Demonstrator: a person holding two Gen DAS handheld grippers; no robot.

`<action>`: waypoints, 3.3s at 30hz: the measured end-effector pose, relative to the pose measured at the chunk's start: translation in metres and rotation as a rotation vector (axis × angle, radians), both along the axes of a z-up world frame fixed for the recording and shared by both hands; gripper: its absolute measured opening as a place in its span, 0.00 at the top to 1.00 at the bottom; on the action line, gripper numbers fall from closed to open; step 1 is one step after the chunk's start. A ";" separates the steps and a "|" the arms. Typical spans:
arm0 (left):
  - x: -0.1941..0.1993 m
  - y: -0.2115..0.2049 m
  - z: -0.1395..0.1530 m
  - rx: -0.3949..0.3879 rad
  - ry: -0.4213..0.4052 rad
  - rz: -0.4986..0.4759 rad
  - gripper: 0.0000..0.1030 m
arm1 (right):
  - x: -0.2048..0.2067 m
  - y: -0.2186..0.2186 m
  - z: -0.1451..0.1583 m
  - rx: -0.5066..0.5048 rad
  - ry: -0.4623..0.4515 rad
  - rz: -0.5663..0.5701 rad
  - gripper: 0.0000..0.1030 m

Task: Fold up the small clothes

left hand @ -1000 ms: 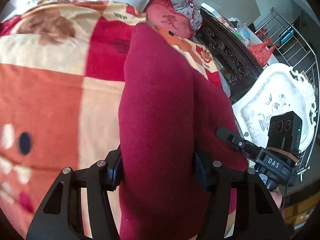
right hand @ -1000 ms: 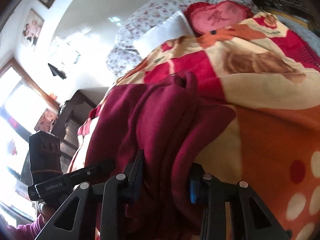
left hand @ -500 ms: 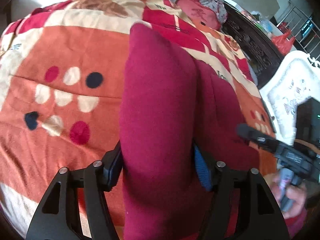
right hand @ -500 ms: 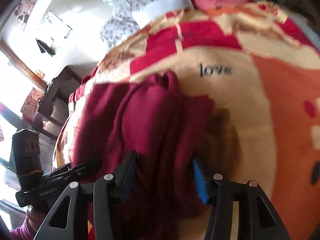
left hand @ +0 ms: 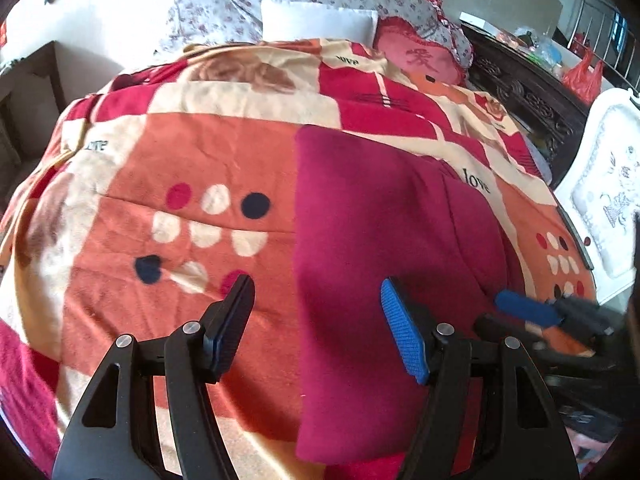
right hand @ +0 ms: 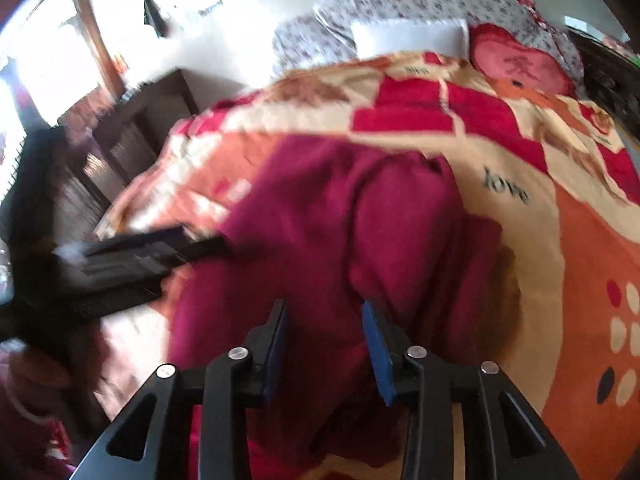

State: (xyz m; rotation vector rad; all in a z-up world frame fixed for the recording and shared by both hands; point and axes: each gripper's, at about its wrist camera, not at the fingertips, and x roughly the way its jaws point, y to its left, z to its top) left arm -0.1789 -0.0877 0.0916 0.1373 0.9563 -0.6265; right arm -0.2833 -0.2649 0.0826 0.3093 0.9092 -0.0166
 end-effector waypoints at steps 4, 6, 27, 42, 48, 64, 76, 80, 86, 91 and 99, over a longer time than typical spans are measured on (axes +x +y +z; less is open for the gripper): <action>-0.003 0.008 0.004 0.005 -0.015 0.030 0.36 | -0.005 -0.001 -0.014 0.007 -0.005 -0.022 0.66; -0.004 0.012 0.006 0.002 -0.013 0.041 0.36 | -0.006 0.002 -0.013 -0.009 -0.002 -0.029 0.66; -0.029 0.018 0.045 -0.025 -0.136 0.039 0.36 | -0.022 0.007 0.048 -0.058 -0.077 -0.209 0.52; -0.035 0.019 0.051 -0.022 -0.160 0.035 0.36 | -0.023 0.009 0.056 -0.071 -0.081 -0.232 0.40; -0.035 0.018 0.051 -0.023 -0.160 0.035 0.36 | -0.021 0.007 0.052 -0.066 -0.066 -0.233 0.40; -0.033 0.014 0.044 -0.014 -0.150 0.031 0.36 | -0.019 0.005 0.044 -0.046 -0.047 -0.235 0.39; -0.032 0.012 0.040 -0.005 -0.147 0.024 0.36 | -0.017 0.004 0.039 -0.040 -0.037 -0.237 0.39; -0.031 0.012 0.039 -0.005 -0.147 0.024 0.36 | -0.016 0.004 0.037 -0.038 -0.031 -0.235 0.39; -0.030 0.010 0.037 0.001 -0.144 0.017 0.36 | -0.012 0.005 0.035 -0.037 -0.024 -0.229 0.39; -0.030 0.008 0.036 0.004 -0.144 0.015 0.36 | -0.010 0.006 0.034 -0.035 -0.017 -0.222 0.39; -0.021 0.012 0.032 -0.007 -0.164 0.037 0.36 | -0.008 0.002 0.030 -0.029 -0.010 -0.226 0.39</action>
